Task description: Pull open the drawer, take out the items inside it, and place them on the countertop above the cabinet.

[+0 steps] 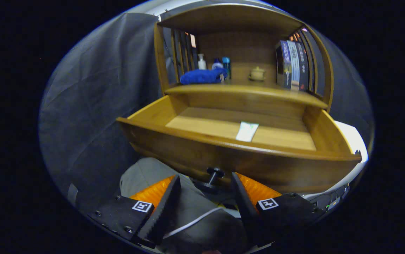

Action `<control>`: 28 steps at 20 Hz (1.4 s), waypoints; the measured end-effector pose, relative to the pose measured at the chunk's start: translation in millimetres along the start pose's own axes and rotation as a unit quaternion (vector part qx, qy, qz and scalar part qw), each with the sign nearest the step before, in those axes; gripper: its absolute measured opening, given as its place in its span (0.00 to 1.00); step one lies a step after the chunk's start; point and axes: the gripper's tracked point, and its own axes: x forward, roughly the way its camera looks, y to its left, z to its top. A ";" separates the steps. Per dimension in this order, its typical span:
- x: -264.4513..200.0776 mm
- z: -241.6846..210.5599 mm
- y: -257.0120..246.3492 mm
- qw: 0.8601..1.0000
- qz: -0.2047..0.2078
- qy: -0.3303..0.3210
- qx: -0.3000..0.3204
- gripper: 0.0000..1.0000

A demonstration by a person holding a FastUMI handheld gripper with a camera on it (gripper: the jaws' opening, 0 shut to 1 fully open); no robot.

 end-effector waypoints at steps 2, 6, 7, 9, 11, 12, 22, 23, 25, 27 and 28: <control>-15.7 33.4 11.8 0.998 0.024 -0.054 0.012 0.93; -27.5 102.9 10.6 0.991 0.026 -0.133 0.001 0.93; -25.8 122.2 5.4 0.988 0.019 -0.150 -0.010 0.93; -21.2 157.5 -13.1 0.985 -0.005 -0.169 -0.018 0.93; -8.1 194.3 -21.7 0.984 -0.012 -0.175 -0.003 0.94; 2.8 209.1 -27.5 0.986 -0.016 -0.167 0.003 0.94; 128.5 122.1 -66.5 0.986 -0.066 0.122 0.093 0.95; 135.2 106.4 -62.8 0.982 -0.060 0.149 0.103 0.95; 142.3 86.0 -58.0 0.975 -0.053 0.188 0.109 0.95; 142.7 65.6 -50.5 0.966 -0.042 0.229 0.112 0.95; 145.6 57.2 -49.0 0.962 -0.041 0.245 0.114 0.95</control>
